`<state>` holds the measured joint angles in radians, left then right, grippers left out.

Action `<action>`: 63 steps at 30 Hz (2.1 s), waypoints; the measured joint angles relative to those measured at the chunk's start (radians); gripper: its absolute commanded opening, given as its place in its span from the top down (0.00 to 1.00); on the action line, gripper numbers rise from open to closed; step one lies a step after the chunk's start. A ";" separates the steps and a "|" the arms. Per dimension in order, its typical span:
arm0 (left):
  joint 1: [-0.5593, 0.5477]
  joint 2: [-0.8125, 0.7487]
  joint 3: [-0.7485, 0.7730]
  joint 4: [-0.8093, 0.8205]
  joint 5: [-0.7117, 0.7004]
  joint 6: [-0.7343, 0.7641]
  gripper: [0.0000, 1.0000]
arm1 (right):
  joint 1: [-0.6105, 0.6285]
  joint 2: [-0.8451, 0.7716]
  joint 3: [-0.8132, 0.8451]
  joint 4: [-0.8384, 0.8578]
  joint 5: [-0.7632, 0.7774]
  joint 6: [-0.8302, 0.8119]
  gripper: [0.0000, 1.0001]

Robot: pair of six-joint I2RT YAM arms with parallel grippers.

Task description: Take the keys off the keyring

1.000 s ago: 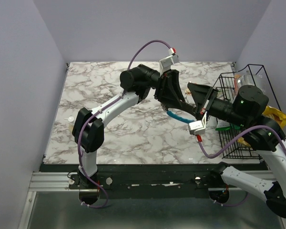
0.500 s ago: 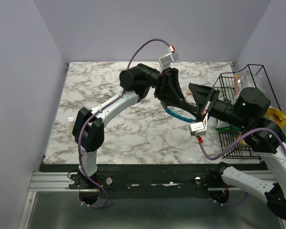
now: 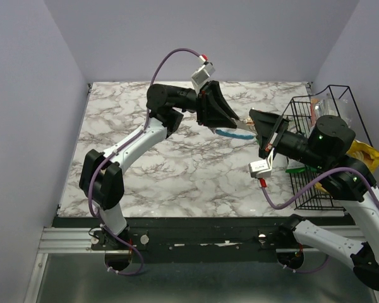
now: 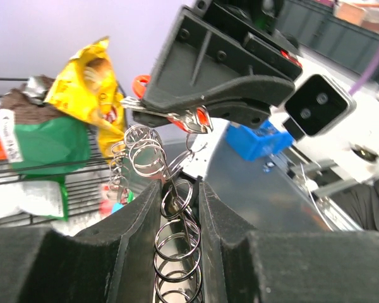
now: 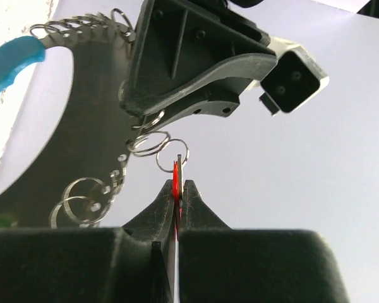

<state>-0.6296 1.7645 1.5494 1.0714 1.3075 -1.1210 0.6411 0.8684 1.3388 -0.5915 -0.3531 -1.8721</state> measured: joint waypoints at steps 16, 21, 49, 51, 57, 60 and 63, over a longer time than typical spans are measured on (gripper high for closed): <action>0.043 -0.122 -0.073 -0.278 -0.090 0.180 0.75 | 0.000 -0.016 -0.076 0.080 0.022 0.021 0.99; 0.044 -0.168 -0.111 -0.288 -0.089 0.208 0.54 | 0.000 0.021 -0.014 0.078 0.022 0.067 0.99; 0.070 -0.270 -0.211 0.024 0.026 0.026 0.12 | 0.021 0.008 0.020 0.068 -0.035 0.127 0.99; 0.072 -0.270 -0.211 0.026 0.032 0.022 0.01 | 0.026 0.008 0.017 0.068 -0.037 0.127 0.99; 0.089 -0.270 -0.181 -0.002 0.039 0.045 0.01 | 0.034 0.005 0.013 0.067 -0.041 0.126 0.99; 0.102 -0.267 -0.109 -0.126 0.031 0.132 0.01 | 0.042 -0.006 -0.007 0.067 -0.045 0.117 0.99; 0.105 -0.256 -0.023 -0.281 -0.001 0.247 0.01 | 0.051 -0.014 -0.030 0.067 -0.046 0.117 0.99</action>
<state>-0.5243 1.5089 1.5269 0.7906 1.3067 -0.8738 0.6926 0.8539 1.3087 -0.5247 -0.3992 -1.7546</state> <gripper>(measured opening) 0.985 0.077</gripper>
